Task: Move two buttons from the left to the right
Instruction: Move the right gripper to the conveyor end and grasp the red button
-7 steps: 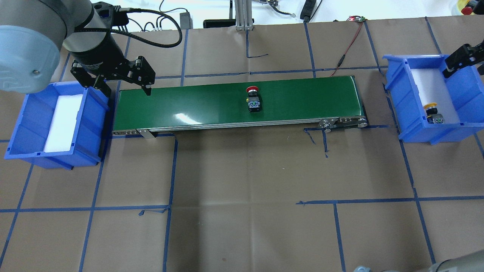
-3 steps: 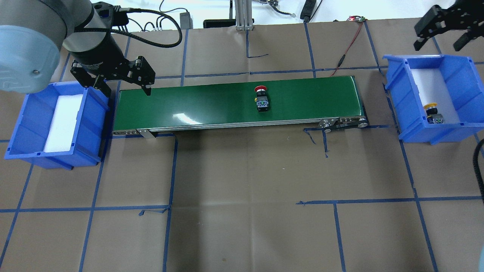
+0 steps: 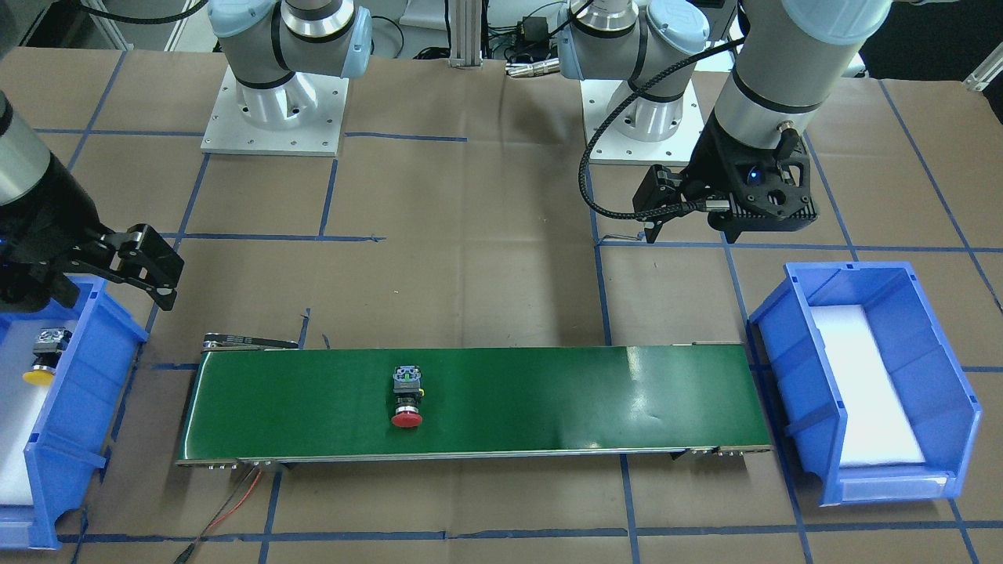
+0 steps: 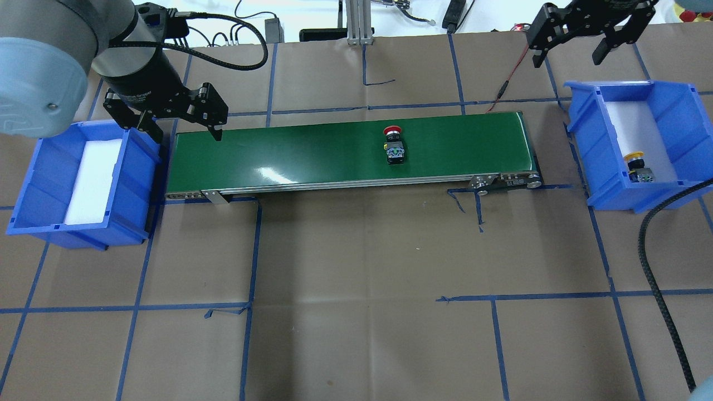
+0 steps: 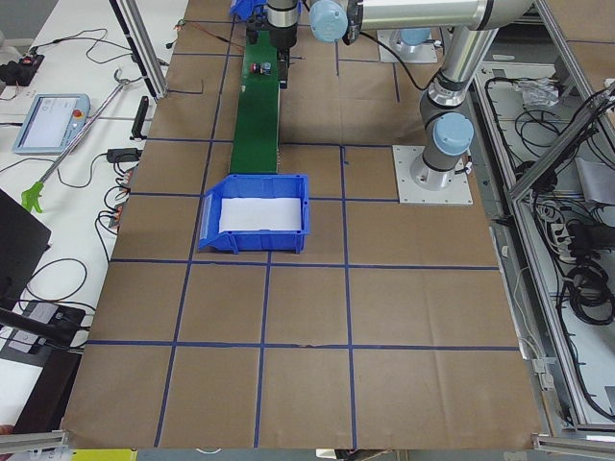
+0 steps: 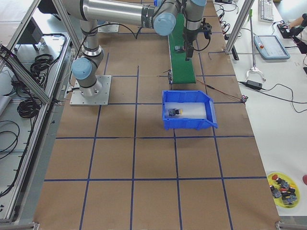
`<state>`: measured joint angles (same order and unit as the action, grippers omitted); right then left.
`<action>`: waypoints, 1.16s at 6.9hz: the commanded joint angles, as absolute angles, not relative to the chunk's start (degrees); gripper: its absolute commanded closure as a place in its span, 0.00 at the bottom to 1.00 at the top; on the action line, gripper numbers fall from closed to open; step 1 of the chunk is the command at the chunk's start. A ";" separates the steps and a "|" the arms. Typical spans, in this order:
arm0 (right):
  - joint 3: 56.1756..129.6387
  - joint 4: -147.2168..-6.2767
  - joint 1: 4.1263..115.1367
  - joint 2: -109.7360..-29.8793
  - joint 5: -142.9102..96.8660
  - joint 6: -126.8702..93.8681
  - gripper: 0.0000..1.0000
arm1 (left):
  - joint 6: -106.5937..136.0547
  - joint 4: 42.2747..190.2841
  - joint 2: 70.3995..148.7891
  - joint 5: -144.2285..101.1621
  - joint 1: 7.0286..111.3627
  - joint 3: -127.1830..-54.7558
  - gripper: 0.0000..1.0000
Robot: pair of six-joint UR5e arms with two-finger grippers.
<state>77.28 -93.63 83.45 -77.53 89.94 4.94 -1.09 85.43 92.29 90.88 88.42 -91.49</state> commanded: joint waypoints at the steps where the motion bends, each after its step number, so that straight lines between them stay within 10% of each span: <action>1: 78.04 -94.04 86.29 -77.43 90.17 2.11 0.00 | -1.14 85.43 92.20 90.88 88.42 -91.49 0.00; 8: 81.82 -98.88 86.75 -76.12 89.65 2.64 0.00 | -1.14 85.34 92.20 90.79 88.42 -91.49 0.00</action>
